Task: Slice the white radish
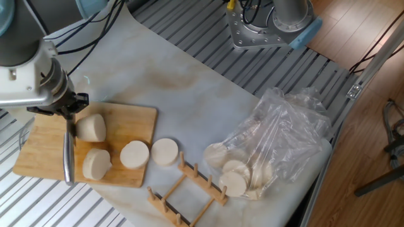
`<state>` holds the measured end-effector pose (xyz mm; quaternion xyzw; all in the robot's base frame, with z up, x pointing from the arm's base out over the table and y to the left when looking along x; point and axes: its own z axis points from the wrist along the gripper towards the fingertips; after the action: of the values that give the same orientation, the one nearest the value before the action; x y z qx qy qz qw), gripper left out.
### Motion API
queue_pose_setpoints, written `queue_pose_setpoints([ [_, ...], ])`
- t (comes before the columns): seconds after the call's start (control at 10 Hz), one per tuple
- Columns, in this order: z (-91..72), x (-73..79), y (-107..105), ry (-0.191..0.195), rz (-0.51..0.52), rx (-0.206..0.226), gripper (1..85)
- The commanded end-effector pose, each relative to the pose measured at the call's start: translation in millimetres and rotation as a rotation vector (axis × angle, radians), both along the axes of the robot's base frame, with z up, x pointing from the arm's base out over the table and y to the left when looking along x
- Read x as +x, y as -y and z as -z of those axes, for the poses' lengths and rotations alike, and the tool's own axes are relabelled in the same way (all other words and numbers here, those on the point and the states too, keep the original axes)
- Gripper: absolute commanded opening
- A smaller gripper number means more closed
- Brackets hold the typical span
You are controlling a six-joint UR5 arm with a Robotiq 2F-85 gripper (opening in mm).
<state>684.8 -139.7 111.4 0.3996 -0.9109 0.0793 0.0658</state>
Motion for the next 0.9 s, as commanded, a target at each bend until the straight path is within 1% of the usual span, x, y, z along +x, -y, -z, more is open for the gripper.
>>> queue_pose_setpoints([
  [0.0, -1.9, 4.0, 9.5, 0.018, 0.008, -0.014, 1.3],
  [0.2, -8.5, 12.9, 11.2, 0.018, -0.002, -0.014, 1.3],
  [0.4, -14.0, 21.2, 22.6, 0.039, -0.026, -0.055, 1.3],
  [0.6, -23.5, 23.3, 29.7, 0.041, -0.041, -0.077, 1.3],
  [0.7, -31.7, 21.9, 30.2, 0.034, -0.04, -0.085, 1.3],
  [0.8, -40.3, 17.5, 26.1, 0.019, -0.036, -0.08, 1.3],
])
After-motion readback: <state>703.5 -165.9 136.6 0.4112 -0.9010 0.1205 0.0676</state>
